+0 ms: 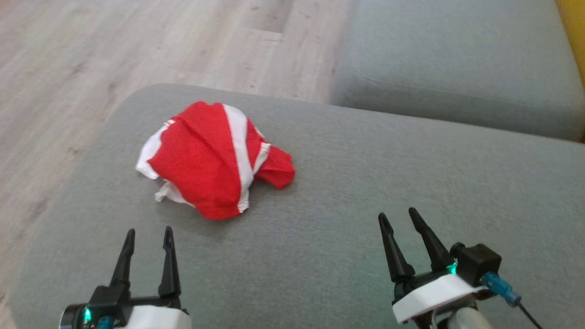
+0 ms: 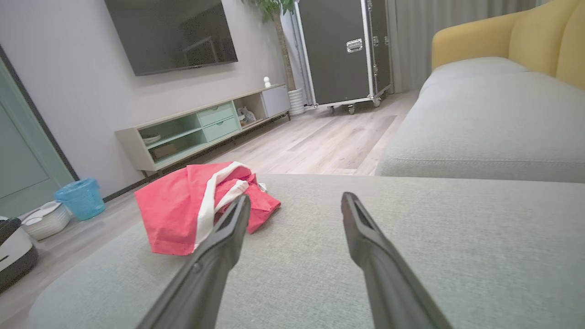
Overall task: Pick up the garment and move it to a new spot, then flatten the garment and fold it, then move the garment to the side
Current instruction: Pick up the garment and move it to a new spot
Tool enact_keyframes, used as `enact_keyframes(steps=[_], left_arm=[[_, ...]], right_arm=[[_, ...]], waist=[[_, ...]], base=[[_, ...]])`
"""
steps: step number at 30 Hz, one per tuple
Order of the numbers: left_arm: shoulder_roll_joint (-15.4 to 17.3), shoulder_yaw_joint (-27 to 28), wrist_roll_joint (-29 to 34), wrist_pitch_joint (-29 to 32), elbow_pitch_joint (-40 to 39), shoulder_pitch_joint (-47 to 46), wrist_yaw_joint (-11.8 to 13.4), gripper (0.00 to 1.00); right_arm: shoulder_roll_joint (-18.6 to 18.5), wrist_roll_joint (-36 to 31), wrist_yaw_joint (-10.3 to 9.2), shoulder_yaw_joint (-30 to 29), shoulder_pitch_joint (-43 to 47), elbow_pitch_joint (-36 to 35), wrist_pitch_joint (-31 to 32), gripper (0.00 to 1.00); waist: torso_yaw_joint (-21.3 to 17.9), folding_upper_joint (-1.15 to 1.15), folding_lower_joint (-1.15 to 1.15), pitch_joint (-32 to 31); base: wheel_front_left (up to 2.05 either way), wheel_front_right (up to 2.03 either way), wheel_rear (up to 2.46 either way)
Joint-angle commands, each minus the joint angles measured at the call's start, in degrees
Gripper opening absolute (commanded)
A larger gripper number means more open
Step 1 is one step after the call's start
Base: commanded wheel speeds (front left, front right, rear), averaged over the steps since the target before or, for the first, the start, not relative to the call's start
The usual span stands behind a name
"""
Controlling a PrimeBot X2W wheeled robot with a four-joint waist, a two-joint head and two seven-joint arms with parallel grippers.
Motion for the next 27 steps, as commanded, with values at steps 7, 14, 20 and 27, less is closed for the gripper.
enact_keyframes(steps=[7, 14, 20, 27], left_arm=[[0.20, 3.41, 0.71, -0.38, -1.90, -0.71, -0.58, 1.00], [0.21, 4.31, 1.25, -0.38, -2.16, -0.26, -0.98, 1.00], [2.01, 3.56, 2.58, -0.38, -1.20, -2.97, -2.41, 1.00], [7.46, -0.86, 2.91, 3.80, 5.43, -16.53, -5.65, 1.00]], right_arm=[[-0.31, 1.64, 0.23, 2.51, -0.41, -1.72, -0.62, 1.00], [-0.31, 1.79, 0.23, 3.22, -0.16, -1.86, -0.62, 1.00], [-0.31, 1.26, 0.23, 3.04, -0.41, -1.78, -0.62, 1.00], [-0.31, -0.26, 0.23, 1.45, -1.26, -2.05, -0.62, 1.00]], waist=[[3.91, 0.00, 0.00, -1.45], [4.69, 0.00, 0.00, -1.72], [3.36, 0.00, 0.00, -0.62], [1.20, 0.00, 0.00, 3.24]], base=[[0.00, 0.00, 0.00], [0.00, 0.00, 0.00], [0.00, 0.00, 0.00], [0.00, 0.00, 0.00]])
